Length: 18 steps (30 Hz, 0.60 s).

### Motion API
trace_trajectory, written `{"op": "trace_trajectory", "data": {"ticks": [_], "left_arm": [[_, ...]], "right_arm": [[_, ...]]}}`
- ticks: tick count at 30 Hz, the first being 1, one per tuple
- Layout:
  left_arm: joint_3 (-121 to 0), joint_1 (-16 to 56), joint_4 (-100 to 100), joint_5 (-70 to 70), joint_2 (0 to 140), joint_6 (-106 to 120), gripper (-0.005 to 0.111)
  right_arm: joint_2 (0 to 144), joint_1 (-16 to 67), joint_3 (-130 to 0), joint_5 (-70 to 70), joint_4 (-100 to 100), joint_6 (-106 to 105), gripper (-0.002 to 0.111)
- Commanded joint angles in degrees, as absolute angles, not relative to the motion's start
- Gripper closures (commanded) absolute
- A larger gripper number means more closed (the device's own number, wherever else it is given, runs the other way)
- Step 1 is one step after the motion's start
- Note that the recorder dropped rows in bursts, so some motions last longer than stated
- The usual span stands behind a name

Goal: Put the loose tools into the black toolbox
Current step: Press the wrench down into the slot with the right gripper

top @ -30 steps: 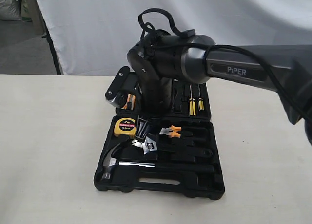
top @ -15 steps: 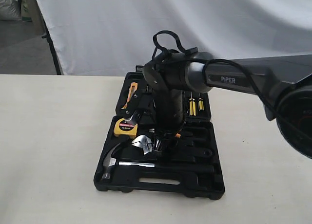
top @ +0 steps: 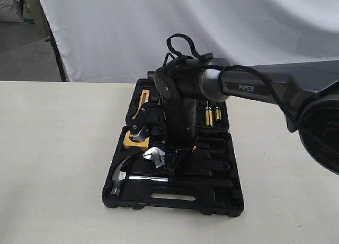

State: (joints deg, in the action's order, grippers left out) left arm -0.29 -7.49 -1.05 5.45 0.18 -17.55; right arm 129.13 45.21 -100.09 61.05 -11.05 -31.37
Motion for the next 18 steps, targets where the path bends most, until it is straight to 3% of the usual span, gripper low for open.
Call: {"op": "trace_trajectory", "data": {"ticks": [1,18], "left_arm": [[-0.4,-8.9,-1.3,5.0,0.0,-17.8,0.106],[-0.4,-8.9,-1.3,5.0,0.0,-17.8,0.106]], "right_arm": [[130.4,44.8,-99.9,58.8,-10.0,-31.3,0.109],[130.2,44.9,-102.0,59.4,-3.1,-31.3,0.109]]}}
